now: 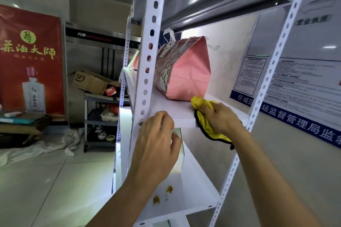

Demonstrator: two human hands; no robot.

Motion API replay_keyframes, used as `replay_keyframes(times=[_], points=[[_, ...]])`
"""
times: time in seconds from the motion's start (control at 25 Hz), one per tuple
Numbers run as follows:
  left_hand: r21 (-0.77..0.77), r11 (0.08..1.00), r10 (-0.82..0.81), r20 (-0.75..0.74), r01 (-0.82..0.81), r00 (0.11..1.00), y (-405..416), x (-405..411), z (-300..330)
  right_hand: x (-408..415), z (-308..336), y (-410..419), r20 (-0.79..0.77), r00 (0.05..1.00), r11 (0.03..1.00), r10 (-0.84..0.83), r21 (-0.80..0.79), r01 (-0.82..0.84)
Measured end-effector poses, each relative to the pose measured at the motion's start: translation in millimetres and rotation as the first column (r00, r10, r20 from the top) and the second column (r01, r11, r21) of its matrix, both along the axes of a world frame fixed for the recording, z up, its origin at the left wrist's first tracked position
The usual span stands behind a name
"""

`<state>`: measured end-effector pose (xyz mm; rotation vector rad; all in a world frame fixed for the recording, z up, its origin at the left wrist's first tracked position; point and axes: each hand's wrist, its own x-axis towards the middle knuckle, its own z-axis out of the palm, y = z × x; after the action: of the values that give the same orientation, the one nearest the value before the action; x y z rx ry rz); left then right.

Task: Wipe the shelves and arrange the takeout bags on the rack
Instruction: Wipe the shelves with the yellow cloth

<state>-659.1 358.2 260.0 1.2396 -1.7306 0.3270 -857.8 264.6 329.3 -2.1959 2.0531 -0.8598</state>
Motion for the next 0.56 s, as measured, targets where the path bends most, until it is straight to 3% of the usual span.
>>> replay_keyframes(times=[0.08,0.16,0.36,0.56], points=[[0.010,1.000,-0.001,0.053,0.001,0.999,2,-1,0,-23,-1,-4,0.007,0.992,0.992,-0.127,-0.005,0.127],[0.016,1.000,0.007,0.098,-0.009,0.995,3,-1,-2,-30,-5,-3,0.008,0.988,0.986,-0.154,-0.056,0.154],[0.020,0.999,0.022,0.134,-0.025,0.991,4,-3,-18,-26,-36,12,0.084,0.993,0.941,-0.084,-0.321,0.107],[0.048,0.999,-0.026,0.098,0.021,0.995,7,-6,-47,-26,-60,42,0.227,0.969,0.901,0.100,-0.433,0.008]])
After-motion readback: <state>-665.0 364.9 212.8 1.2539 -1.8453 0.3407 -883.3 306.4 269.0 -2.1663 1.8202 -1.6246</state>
